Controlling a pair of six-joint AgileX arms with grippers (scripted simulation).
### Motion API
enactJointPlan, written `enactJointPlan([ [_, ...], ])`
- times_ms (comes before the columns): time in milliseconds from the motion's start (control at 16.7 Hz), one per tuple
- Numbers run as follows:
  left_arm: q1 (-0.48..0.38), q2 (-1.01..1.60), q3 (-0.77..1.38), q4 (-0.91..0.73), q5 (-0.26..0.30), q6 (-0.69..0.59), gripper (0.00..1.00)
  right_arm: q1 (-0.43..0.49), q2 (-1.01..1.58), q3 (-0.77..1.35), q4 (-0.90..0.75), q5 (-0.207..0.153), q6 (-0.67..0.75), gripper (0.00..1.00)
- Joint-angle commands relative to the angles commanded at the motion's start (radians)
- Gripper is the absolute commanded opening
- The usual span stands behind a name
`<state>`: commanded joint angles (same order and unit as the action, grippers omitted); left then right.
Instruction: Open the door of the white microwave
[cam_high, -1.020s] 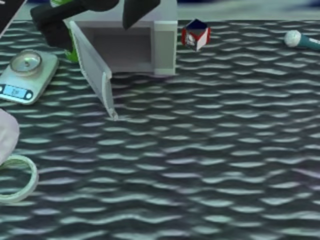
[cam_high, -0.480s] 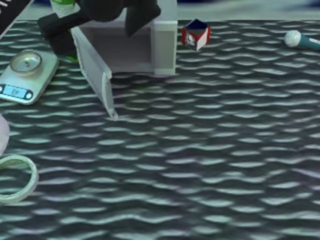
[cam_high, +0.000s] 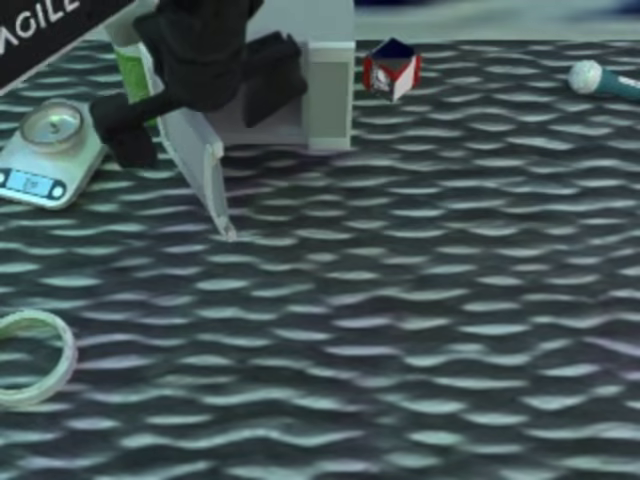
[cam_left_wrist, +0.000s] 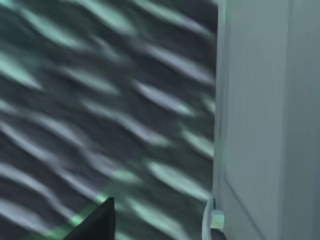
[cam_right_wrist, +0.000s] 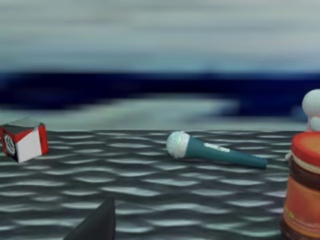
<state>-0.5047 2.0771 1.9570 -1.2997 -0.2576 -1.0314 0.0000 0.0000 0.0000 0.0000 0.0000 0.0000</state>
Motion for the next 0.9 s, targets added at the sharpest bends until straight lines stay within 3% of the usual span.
enactJointPlan([
  [300, 0.002, -0.003, -0.019, 0.018, 0.000, 0.003, 1.00, 0.000, 0.000, 0.000, 0.000, 0.000, 0.000, 1.00],
  [900, 0.002, -0.003, -0.019, 0.018, 0.000, 0.003, 0.25, 0.000, 0.000, 0.000, 0.000, 0.000, 0.000, 1.00],
])
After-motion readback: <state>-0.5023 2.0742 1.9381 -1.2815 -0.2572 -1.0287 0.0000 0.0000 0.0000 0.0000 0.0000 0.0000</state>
